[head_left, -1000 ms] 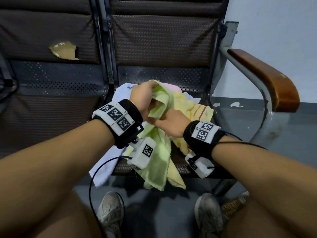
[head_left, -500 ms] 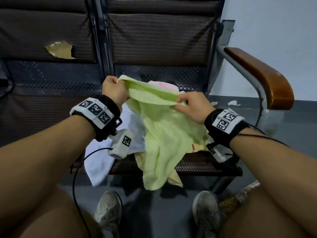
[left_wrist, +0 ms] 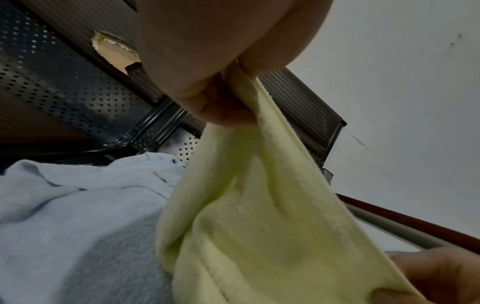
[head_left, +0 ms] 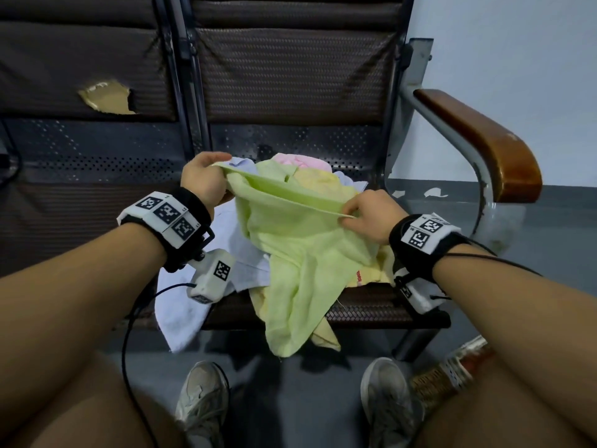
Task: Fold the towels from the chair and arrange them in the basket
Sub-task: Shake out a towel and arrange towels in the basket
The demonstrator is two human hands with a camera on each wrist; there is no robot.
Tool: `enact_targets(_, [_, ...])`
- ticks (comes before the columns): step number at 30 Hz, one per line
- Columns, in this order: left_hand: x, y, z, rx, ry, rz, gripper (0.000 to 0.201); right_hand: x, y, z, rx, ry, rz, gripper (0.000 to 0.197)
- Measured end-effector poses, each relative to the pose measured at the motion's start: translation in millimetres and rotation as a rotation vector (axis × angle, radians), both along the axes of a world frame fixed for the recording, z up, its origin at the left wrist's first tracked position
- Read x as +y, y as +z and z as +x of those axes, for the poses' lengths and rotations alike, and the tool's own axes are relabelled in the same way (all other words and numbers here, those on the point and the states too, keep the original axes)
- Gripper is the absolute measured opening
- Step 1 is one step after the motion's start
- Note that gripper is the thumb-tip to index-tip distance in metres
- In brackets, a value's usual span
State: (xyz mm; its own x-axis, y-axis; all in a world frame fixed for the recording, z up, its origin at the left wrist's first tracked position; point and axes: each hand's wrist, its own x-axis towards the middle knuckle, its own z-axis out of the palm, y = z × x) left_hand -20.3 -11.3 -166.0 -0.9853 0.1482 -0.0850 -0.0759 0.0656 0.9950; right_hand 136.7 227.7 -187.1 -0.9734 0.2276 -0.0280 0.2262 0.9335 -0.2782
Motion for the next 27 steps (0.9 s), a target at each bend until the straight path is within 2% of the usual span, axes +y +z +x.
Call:
enact_targets(5, [-9, -3, -6, -0.026, 0.032, 0.030, 0.033, 6, 3, 4, 0.126, 0.021, -0.058, 0.023])
enact_targets(9, [-13, -5, -11, -0.009, 0.078, 0.026, 0.036, 2, 0, -2, 0.086, 0.058, 0.107, 0.039])
enact_targets(13, [-13, -2, -15, 0.020, 0.069, 0.035, 0.032, 1, 1, -10, 0.098, -0.047, 0.235, 0.033])
enact_targets(16, [-15, -2, -15, 0.001, 0.069, 0.050, 0.033, 3, -4, -10, 0.067, -0.104, 0.126, 0.037])
enact_targets(20, [-24, -8, -18, -0.059, 0.086, 0.067, 0.037, 8, -7, -7, 0.194, -0.113, -0.120, 0.016])
enact_targets(24, [-33, -12, -24, -0.108, 0.083, 0.051, 0.033, 8, -7, -6, 0.245, -0.059, -0.118, 0.011])
enact_targets(26, [-37, -14, -26, -0.137, 0.087, -0.013, 0.029, 11, -6, -5, 0.251, -0.044, -0.117, 0.011])
enact_targets(27, [-38, -14, -28, -0.154, 0.087, -0.083, 0.028, 12, -5, -4, 0.254, -0.045, -0.135, 0.017])
